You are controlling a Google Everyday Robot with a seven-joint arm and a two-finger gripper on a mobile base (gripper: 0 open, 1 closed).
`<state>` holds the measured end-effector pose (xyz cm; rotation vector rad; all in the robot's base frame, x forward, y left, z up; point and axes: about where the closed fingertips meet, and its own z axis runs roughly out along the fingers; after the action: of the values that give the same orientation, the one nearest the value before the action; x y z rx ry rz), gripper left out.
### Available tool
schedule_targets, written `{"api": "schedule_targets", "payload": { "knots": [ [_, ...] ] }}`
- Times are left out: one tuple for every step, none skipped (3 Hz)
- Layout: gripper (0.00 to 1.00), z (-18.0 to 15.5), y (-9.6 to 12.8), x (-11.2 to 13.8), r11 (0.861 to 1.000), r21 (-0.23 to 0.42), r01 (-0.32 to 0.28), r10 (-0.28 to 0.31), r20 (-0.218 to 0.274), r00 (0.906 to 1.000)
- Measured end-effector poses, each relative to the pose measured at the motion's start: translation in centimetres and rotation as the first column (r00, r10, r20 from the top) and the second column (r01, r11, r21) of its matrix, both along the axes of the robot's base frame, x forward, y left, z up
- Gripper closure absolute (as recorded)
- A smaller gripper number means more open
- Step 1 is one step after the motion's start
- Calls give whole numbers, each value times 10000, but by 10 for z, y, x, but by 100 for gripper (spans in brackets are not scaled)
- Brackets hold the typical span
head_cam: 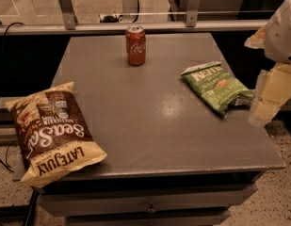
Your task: Move green jalapeno chip bag near brown chip bag
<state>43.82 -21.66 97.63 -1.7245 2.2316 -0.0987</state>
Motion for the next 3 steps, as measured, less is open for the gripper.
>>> {"api": "schedule_targets", "payload": {
  "knots": [
    [0, 0, 0, 0, 10000, 0, 0, 0, 2, 10000],
    [0, -7, -5, 13, 9999, 94, 118, -120, 203, 9997],
    [0, -31, -20, 46, 9974, 480, 538, -564, 544, 9969]
  ]
}}
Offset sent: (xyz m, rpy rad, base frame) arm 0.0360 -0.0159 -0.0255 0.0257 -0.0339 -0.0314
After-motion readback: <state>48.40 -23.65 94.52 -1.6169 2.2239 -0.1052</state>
